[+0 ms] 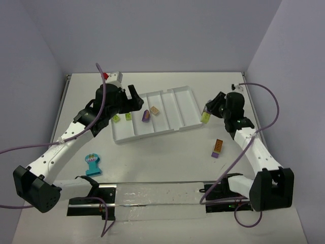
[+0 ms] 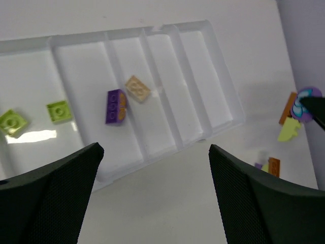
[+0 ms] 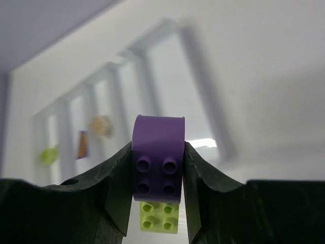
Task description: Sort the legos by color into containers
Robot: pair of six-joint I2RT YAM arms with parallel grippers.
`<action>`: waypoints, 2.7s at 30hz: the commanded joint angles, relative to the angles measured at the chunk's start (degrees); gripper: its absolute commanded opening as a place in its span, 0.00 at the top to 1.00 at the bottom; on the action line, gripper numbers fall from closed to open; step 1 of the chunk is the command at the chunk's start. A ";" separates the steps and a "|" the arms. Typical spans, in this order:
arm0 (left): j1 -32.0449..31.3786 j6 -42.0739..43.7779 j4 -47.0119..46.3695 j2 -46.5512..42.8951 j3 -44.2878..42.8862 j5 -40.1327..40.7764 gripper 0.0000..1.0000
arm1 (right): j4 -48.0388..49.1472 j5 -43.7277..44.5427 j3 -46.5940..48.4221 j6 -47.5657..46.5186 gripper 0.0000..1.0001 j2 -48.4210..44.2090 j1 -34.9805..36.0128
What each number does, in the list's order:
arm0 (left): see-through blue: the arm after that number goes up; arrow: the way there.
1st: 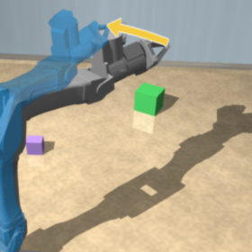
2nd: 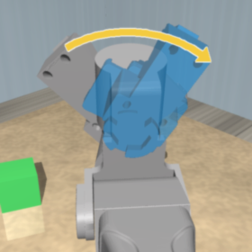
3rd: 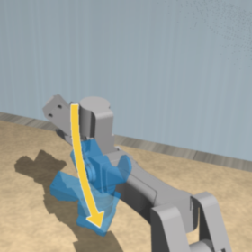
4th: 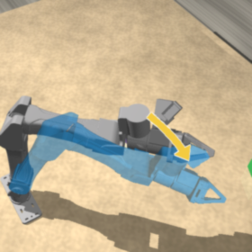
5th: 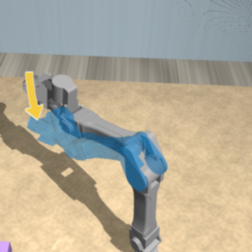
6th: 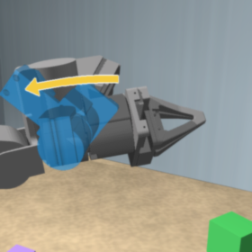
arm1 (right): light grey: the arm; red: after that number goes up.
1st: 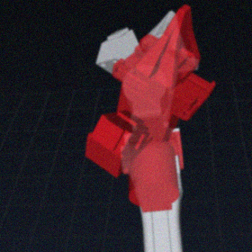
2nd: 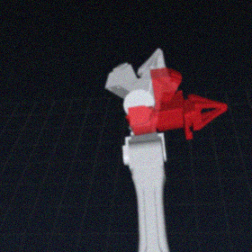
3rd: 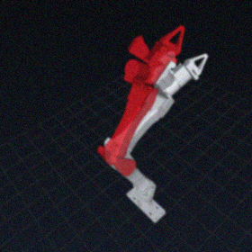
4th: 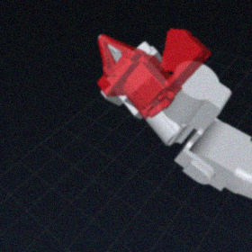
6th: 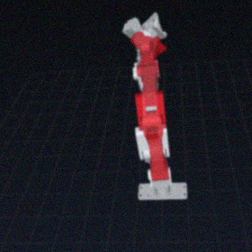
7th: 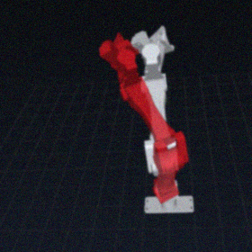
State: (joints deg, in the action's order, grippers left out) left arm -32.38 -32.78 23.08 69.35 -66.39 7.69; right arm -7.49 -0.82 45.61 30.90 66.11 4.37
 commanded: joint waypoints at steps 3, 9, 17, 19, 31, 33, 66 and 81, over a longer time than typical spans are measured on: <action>1.17 4.49 -14.67 3.05 0.44 -31.01 0.08 | 18.72 -35.34 1.67 -2.19 1.00 -2.57 1.16; 3.99 -3.54 -32.95 4.96 5.67 -47.42 0.06 | 36.12 -53.29 1.45 6.84 1.00 1.58 2.62; 4.08 -9.87 -45.52 10.64 8.74 -57.18 0.05 | 49.25 -59.55 2.65 16.68 1.00 7.83 6.10; 3.89 -11.56 -48.45 11.83 9.30 -58.30 0.07 | 50.44 -59.34 3.21 18.62 1.00 9.19 7.47; 1.87 -16.92 -57.70 15.93 11.53 -58.15 0.07 | 58.65 -50.11 2.96 31.37 1.00 13.70 10.58; 1.64 -17.29 -57.86 16.89 11.38 -58.81 0.06 | 58.72 -48.71 2.89 31.97 1.00 13.77 10.88; 1.37 -32.81 -80.23 21.52 16.70 -59.80 1.00 | 59.91 -51.57 5.36 31.59 1.00 16.58 15.13; 6.98 -32.79 -79.37 13.88 24.82 -57.78 1.00 | 44.11 -50.92 5.63 21.06 1.00 12.50 7.55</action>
State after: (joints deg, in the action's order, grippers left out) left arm -26.80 -67.32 -55.57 88.11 -41.36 -51.00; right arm 43.10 -52.07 48.71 58.57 81.99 13.21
